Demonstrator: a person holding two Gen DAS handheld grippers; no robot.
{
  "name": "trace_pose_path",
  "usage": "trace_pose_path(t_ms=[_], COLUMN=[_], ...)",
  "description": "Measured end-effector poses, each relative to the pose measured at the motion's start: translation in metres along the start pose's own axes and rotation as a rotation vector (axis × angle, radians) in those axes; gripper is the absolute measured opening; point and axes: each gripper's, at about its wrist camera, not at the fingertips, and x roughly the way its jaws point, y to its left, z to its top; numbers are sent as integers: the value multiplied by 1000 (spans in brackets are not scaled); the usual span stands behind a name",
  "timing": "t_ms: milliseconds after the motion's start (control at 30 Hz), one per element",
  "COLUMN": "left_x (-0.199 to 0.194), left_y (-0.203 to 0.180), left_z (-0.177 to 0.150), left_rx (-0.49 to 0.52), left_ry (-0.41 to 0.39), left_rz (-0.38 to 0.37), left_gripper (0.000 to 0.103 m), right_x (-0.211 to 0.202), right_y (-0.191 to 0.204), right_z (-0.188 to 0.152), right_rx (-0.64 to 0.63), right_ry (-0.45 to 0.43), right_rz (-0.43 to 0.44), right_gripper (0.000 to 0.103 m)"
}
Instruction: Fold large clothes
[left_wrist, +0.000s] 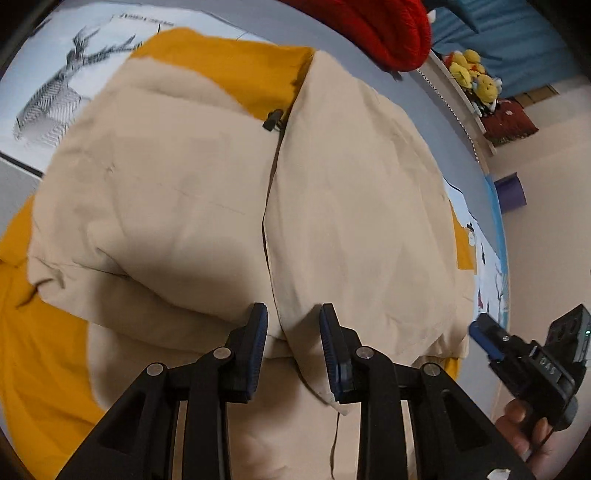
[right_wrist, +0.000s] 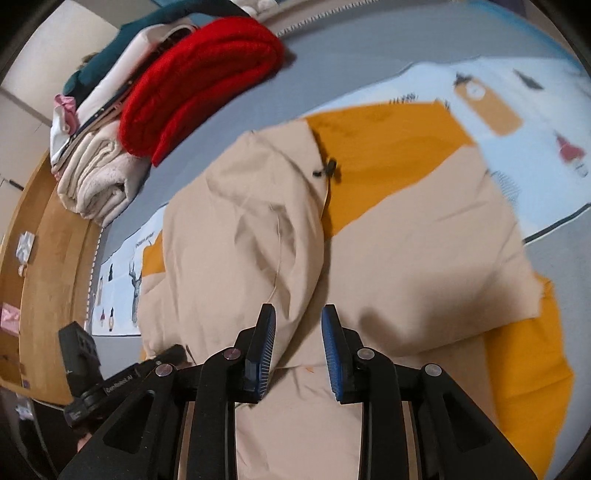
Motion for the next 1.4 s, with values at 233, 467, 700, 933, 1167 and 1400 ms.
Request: trace_pose_path(t_ms=[233, 467, 700, 933, 1167, 1400], left_x=[-2, -37, -2, 12, 20, 23], left_y=[4, -9, -44, -26, -46, -47], left_z=[1, 8, -8, 3, -3, 4], left_rx=[-2, 63, 277, 255, 392, 392], left_ry=[10, -91, -1, 66, 116, 172], left_rz=[-58, -88, -29, 93, 10, -38], left_gripper=[0, 0, 3, 4, 12, 16], right_x=[39, 29, 58, 21, 71, 75], right_y=[0, 14, -5, 24, 54, 58], right_z=[-1, 0, -9, 3, -7, -14], right_rx=[52, 50, 87, -75, -271, -294], right_ry=[71, -10, 102, -133, 95, 86], right_rz=[16, 27, -180, -182, -83, -121], right_gripper=[27, 3, 3, 5, 17, 17])
